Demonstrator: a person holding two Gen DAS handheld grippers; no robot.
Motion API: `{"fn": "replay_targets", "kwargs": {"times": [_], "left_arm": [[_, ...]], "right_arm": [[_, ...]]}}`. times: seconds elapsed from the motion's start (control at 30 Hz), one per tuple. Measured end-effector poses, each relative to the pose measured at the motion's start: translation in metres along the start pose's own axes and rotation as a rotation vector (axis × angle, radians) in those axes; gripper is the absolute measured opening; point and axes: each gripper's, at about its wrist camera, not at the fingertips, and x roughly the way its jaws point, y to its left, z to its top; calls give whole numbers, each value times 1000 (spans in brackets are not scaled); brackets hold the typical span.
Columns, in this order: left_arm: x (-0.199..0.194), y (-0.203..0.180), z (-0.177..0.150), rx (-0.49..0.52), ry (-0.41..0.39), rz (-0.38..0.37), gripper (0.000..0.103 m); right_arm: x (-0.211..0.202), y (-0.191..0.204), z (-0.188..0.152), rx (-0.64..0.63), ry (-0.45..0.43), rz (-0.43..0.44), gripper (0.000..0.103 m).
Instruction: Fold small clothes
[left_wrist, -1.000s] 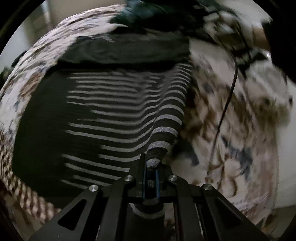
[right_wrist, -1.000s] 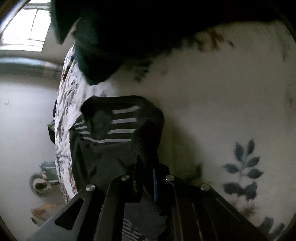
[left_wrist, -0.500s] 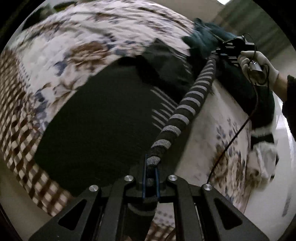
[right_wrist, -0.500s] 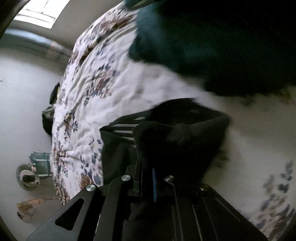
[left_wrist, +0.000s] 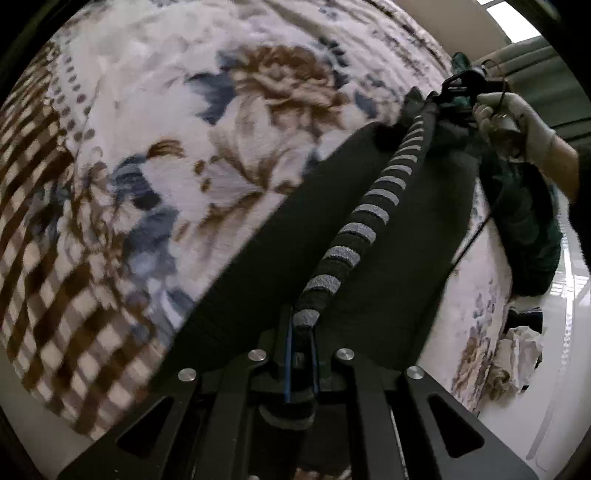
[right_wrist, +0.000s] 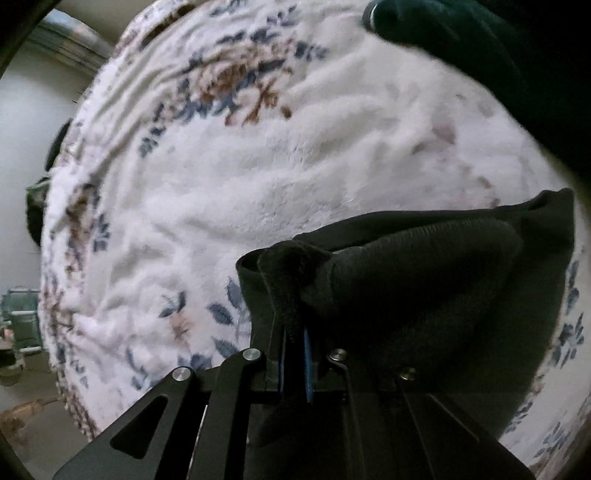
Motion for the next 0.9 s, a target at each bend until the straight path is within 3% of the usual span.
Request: {"fn": "replay_targets", "kwargs": {"times": [0.07,0.13,0.2,0.23,0.3,0.47,0.57,0.63,0.7,0.73,0.77,0.83,0.9], "left_arm": [[7,14,6,-28,55,-38,10],[5,29,11,-50,81,-44,15],[-4,42,12,-53,89,-35,29],[-9,48,13,-60,91,-31,37],[-17,55,14,-60,94,-46,44],[-14,40,18,60,124,-28,45],[1,20,14,166,155,-6,45],[19,9,7,253,178,62,45],[27,4,2,306,153,121,41],[28,4,1,324,131,155,26],[27,7,1,326,121,169,20],[22,21,3,282,115,171,19],[17,36,4,247,135,184,23]], "right_arm": [[11,2,2,22,33,10,12],[5,0,-3,37,37,74,32],[-18,-6,-22,29,17,150,62],[-30,-9,-35,18,1,176,62],[-60,-20,-79,-12,-24,206,62],[-95,-69,-217,0,0,170,62],[-85,-100,-302,44,69,123,62],[-62,-122,-364,113,151,130,62],[-41,-140,-411,179,205,139,63],[-30,-146,-431,209,226,148,63],[-19,-152,-450,240,245,168,63],[2,-155,-481,282,262,202,62],[10,-154,-502,282,238,189,48]]}}
